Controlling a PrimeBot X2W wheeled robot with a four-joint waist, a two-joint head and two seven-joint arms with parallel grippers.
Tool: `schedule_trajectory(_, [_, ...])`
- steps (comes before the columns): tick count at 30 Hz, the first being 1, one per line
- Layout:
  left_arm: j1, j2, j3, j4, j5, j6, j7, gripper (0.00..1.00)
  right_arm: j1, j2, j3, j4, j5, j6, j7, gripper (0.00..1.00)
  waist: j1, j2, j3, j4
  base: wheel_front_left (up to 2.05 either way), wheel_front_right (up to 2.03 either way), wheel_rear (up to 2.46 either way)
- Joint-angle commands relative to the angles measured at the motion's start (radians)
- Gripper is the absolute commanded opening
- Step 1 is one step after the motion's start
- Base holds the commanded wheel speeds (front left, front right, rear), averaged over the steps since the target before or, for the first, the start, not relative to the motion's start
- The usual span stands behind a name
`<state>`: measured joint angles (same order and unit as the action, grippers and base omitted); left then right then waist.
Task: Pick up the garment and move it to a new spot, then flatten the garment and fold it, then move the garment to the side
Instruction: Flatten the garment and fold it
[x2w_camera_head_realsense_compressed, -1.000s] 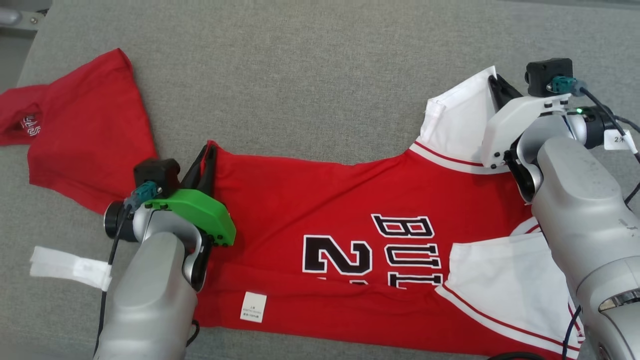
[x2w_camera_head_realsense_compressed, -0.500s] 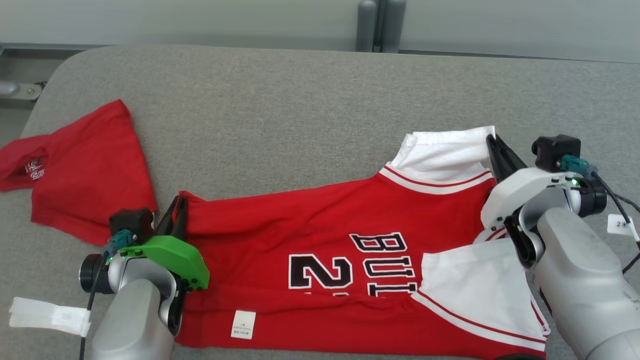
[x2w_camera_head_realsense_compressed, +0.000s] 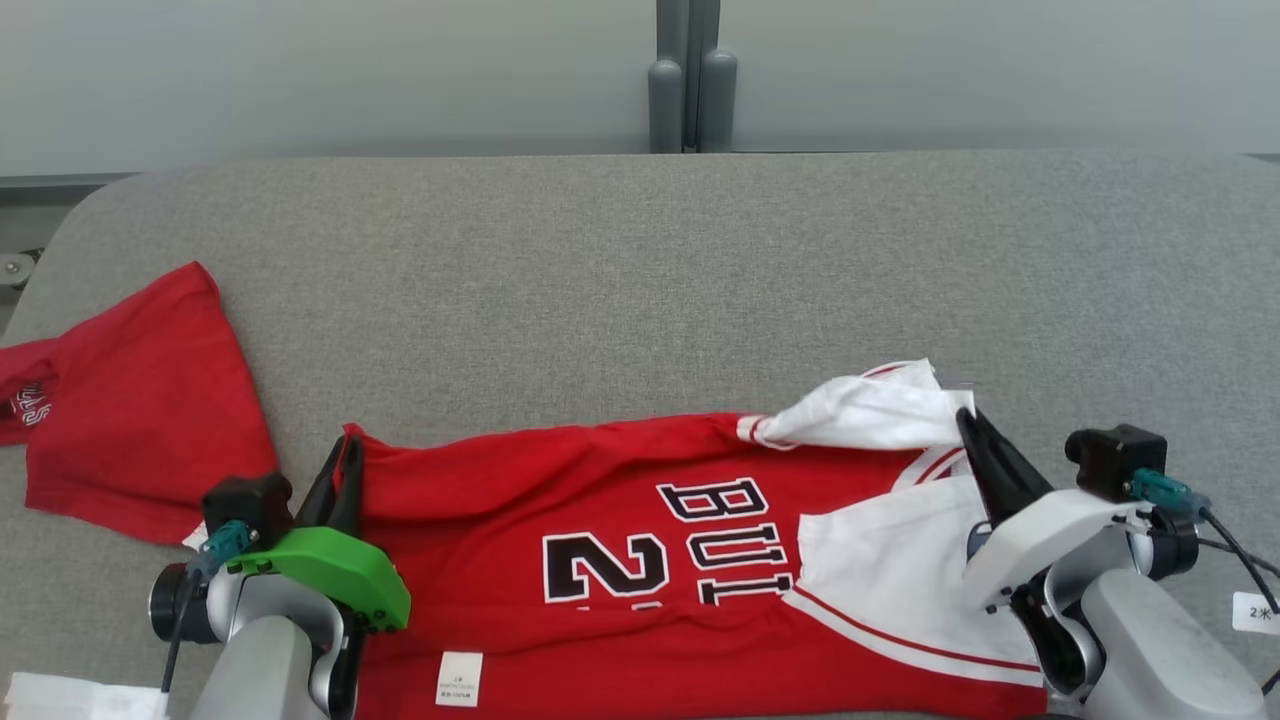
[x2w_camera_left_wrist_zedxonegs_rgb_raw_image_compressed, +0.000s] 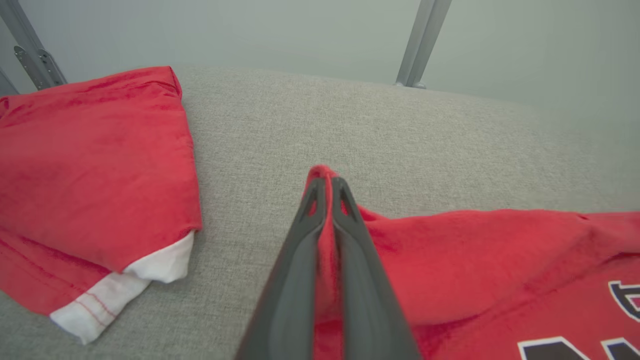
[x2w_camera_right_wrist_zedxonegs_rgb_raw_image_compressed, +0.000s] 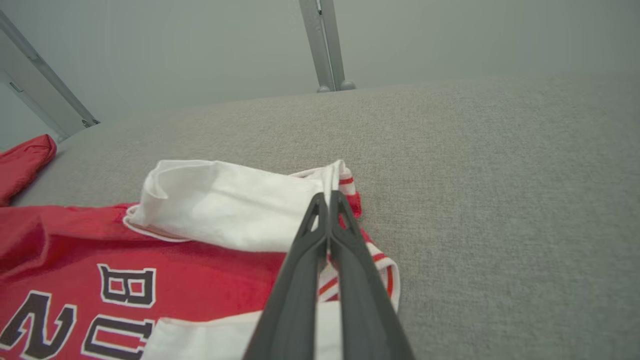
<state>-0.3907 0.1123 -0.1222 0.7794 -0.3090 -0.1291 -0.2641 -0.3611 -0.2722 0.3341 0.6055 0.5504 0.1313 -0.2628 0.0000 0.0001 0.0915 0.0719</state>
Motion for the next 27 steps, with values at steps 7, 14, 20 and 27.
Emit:
schedule_trajectory(7, [0.119,-0.01,-0.001,-0.101,-0.015,-0.003,0.0,0.0,0.109,-0.008,0.013,-0.052,0.041,-0.001,-0.003,0.0,0.0,-0.0001,-0.032,0.007,0.0,0.0,0.0])
schedule_trajectory(14, [0.21,-0.018,0.013,-0.107,-0.042,-0.003,0.0,0.03,0.172,0.001,0.016,-0.086,0.064,-0.001,-0.003,0.0,0.0,-0.0001,-0.054,0.0,0.0,0.0,0.0])
schedule_trajectory(20, [0.245,-0.026,0.022,-0.085,-0.059,-0.003,0.0,0.0,0.211,0.011,0.012,-0.107,0.083,-0.001,-0.003,0.0,0.0,-0.0001,-0.068,-0.012,0.0,0.0,0.0])
schedule_trajectory(27, [0.246,-0.019,0.043,-0.069,-0.066,-0.003,0.0,0.0,0.251,0.022,-0.023,-0.154,0.106,-0.001,-0.003,0.0,0.0,-0.0001,-0.074,-0.024,0.0,0.0,0.0])
